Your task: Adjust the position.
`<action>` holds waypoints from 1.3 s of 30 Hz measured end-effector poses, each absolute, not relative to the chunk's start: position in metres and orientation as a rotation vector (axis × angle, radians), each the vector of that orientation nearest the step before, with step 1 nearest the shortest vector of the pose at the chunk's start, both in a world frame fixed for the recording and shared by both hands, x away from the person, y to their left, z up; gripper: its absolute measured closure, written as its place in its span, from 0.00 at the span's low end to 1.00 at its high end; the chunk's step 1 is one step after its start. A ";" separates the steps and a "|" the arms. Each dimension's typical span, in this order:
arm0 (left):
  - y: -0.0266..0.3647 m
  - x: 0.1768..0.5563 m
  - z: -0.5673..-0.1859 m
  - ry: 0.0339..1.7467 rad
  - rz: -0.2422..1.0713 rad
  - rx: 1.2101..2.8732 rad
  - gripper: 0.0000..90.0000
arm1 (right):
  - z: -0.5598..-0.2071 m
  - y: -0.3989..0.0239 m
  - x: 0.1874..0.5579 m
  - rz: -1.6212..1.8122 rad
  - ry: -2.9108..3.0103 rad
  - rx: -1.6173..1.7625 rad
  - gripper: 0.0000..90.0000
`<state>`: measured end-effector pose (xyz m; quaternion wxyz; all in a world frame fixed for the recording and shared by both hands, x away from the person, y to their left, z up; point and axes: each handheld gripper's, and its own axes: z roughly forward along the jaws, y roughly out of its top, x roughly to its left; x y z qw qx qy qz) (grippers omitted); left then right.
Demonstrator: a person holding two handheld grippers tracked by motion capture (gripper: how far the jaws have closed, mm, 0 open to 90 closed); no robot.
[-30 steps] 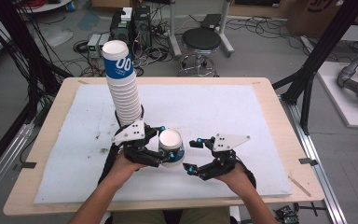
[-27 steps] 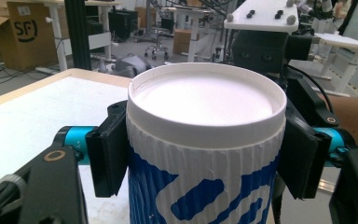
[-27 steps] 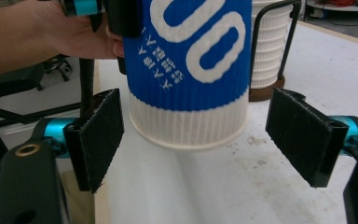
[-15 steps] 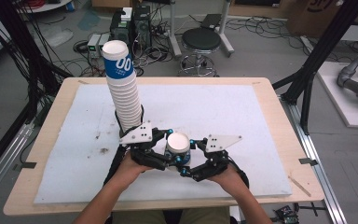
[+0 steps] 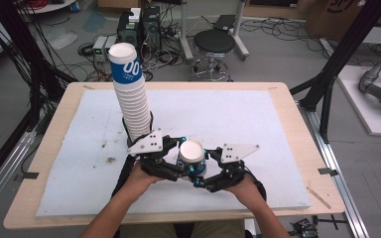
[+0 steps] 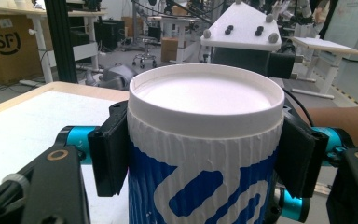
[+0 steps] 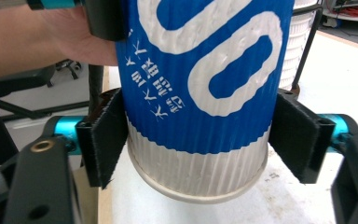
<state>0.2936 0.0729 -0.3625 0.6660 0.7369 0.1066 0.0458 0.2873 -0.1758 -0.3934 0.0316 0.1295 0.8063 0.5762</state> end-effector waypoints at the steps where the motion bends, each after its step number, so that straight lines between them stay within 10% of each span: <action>1: 0.073 0.293 -0.363 0.240 0.102 1.669 0.33 | -0.392 -0.176 0.287 1.748 2.488 0.383 0.31; 9: 0.069 0.293 -0.366 0.294 0.086 1.748 0.19 | -0.388 -0.179 0.286 1.645 2.528 0.344 0.32; 39: 0.065 0.297 -0.341 0.241 0.065 1.968 0.18 | -0.371 -0.191 0.292 1.164 2.698 0.194 0.32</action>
